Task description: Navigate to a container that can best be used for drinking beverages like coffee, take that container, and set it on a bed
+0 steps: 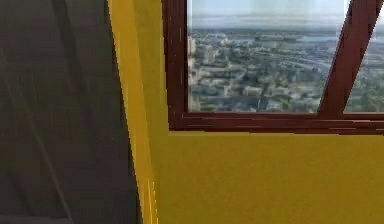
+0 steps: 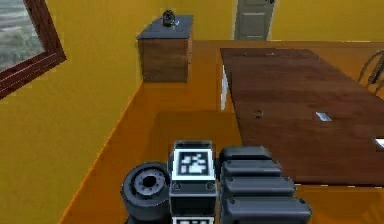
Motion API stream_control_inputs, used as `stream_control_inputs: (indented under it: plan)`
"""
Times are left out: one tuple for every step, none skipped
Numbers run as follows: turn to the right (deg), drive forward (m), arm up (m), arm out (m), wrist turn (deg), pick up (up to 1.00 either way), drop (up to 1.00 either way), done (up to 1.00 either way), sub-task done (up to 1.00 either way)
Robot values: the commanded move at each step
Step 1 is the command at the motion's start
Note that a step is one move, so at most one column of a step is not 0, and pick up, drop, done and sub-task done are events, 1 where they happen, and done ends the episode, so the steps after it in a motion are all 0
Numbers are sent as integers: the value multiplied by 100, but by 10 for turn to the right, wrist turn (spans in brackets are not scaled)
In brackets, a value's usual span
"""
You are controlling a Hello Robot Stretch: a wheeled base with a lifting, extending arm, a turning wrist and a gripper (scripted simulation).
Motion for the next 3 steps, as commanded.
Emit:
stream_control_inputs:
  plan:
    - [450,0,0,0,0,0,0,0,0]
    - [210,0,0,0,0,0,0,0,0]
    - [0,30,0,0,0,0,0,0,0]
